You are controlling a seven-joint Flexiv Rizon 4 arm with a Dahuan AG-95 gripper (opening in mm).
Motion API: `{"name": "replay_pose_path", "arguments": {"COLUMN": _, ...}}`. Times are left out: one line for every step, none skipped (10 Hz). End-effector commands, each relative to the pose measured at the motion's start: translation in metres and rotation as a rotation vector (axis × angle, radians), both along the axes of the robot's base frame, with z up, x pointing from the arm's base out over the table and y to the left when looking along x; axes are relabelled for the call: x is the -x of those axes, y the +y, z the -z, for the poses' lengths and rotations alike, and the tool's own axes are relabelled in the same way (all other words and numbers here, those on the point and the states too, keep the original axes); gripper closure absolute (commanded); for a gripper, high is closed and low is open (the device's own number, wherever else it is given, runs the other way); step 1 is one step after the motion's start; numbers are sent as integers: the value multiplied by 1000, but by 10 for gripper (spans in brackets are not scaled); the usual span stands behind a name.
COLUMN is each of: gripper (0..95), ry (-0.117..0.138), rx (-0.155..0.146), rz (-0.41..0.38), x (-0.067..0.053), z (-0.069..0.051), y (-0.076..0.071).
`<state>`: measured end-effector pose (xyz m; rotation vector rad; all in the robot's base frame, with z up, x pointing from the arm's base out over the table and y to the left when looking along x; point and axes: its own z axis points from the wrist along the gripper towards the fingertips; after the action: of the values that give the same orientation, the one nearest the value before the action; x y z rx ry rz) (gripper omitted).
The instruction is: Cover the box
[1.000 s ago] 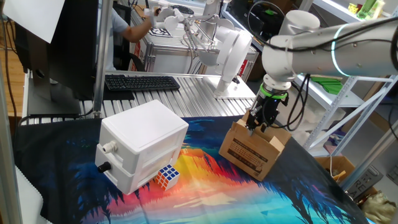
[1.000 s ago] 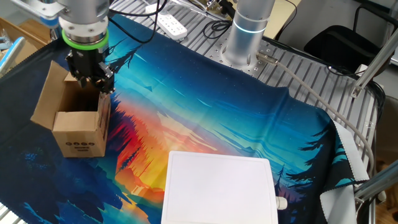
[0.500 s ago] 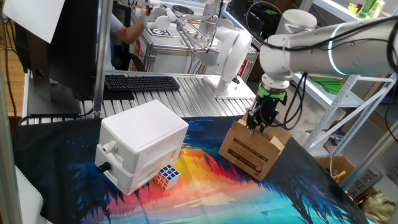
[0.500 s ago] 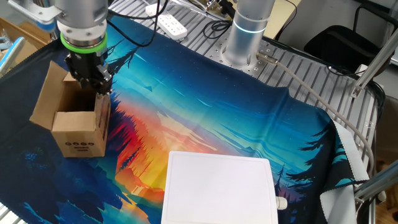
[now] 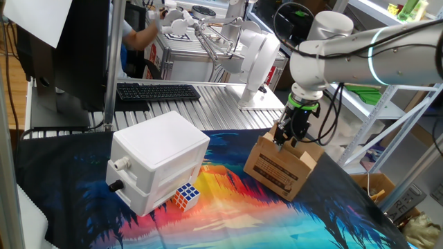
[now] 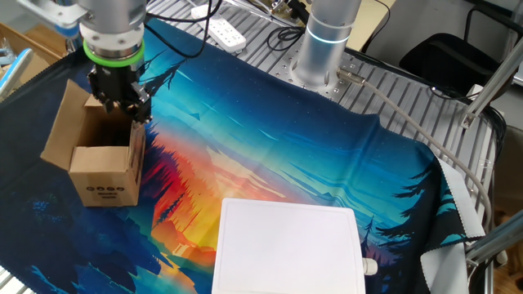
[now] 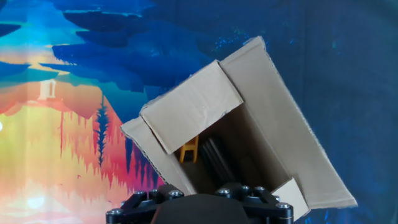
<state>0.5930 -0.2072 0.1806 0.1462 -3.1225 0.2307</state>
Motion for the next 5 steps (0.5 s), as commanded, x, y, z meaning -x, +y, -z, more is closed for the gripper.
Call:
{"name": "replay_pose_path", "arguments": {"gripper": 380, "ry": -9, "rx": 27, "rz": -96, "x": 1, "z": 0, "y": 0}}
{"name": "replay_pose_path", "arguments": {"gripper": 380, "ry": -9, "rx": 28, "rz": -122, "x": 0, "z": -1, "y": -1}}
{"name": "replay_pose_path", "arguments": {"gripper": 380, "ry": -5, "rx": 27, "rz": -150, "x": -5, "z": -3, "y": -4}}
{"name": "replay_pose_path", "arguments": {"gripper": 380, "ry": -4, "rx": 18, "rz": -151, "x": -9, "z": -5, "y": -7}}
{"name": "replay_pose_path", "arguments": {"gripper": 380, "ry": -5, "rx": 8, "rz": -152, "x": -15, "z": -7, "y": -11}}
